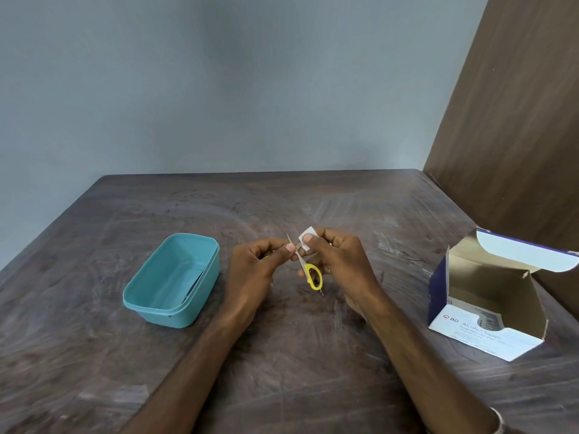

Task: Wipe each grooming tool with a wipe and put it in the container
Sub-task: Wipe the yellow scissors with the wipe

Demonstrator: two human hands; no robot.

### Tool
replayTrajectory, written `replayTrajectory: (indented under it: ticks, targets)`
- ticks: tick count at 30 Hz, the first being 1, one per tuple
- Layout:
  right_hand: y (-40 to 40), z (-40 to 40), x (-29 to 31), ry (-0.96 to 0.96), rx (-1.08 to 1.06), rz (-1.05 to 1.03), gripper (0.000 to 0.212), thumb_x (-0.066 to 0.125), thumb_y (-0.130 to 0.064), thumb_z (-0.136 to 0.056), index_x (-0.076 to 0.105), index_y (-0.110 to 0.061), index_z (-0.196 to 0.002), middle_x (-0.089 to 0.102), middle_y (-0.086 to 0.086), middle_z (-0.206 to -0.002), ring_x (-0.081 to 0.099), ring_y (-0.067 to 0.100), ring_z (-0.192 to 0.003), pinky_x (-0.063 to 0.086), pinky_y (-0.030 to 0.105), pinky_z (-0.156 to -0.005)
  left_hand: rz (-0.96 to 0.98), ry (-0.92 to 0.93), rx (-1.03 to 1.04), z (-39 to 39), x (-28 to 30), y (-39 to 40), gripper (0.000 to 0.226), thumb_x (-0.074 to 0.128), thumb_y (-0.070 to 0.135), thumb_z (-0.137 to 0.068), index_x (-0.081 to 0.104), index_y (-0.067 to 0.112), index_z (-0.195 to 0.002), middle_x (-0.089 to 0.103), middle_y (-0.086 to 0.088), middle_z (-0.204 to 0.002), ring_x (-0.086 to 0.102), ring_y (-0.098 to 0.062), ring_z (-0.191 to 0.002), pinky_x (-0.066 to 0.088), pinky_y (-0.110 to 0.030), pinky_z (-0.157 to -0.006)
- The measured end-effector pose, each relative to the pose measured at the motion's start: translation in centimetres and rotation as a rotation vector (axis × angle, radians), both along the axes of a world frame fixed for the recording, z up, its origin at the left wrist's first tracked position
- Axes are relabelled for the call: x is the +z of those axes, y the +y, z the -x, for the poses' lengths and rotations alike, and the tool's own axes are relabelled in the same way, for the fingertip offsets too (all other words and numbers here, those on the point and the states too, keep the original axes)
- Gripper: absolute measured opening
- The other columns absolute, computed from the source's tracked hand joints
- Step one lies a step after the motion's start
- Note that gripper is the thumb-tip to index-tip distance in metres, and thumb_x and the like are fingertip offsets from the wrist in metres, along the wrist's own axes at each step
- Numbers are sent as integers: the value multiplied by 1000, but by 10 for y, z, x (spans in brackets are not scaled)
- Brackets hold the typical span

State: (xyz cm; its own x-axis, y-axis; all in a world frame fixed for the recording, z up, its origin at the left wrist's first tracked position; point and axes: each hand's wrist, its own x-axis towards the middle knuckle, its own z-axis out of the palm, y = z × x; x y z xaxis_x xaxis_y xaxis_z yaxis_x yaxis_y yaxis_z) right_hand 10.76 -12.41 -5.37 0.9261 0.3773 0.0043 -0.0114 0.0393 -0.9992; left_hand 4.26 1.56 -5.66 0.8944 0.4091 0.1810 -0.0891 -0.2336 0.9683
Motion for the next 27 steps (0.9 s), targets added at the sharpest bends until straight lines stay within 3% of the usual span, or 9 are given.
replayTrajectory:
  ticks: [11,18,22,25,27]
  targets:
    - [-2,1,2,4,34,-6,14,73,-14,-89,71,-5,-99,78,12,-82,73,22,-60,57,27,-51,25,23,2,-1,-2,5,13,69,24,-90,79,18,-84,60,9,-49,41,-3,-42,38,-23,-48]
    - [-1,0,2,-14,-33,22,11,63,-18,-96,71,-11,-94,78,5,-77,73,27,-55,57,31,-49,-13,16,-15,-1,1,2,14,69,23,-89,78,12,-92,60,18,-48,50,5,-44,38,-10,-51]
    - [-3,-2,3,-10,-71,23,12,64,-18,-95,70,-8,-92,78,7,-77,72,28,-55,58,36,-52,-295,2,37,-2,-6,7,32,74,41,-83,72,29,-112,52,13,-57,46,-3,-53,37,-14,-53]
    - [-5,-5,3,12,-105,-6,13,66,-17,-94,72,-6,-92,78,10,-80,73,28,-56,57,31,-48,-521,-45,37,-2,-4,6,43,76,38,-82,65,32,-123,62,14,-77,55,-2,-67,40,-11,-60]
    - [-5,-6,4,29,-105,-19,13,66,-16,-93,72,-5,-92,78,12,-81,72,26,-56,55,28,-47,-627,-109,33,-2,-5,7,47,79,31,-81,65,29,-126,69,7,-96,60,-5,-79,45,-17,-68]
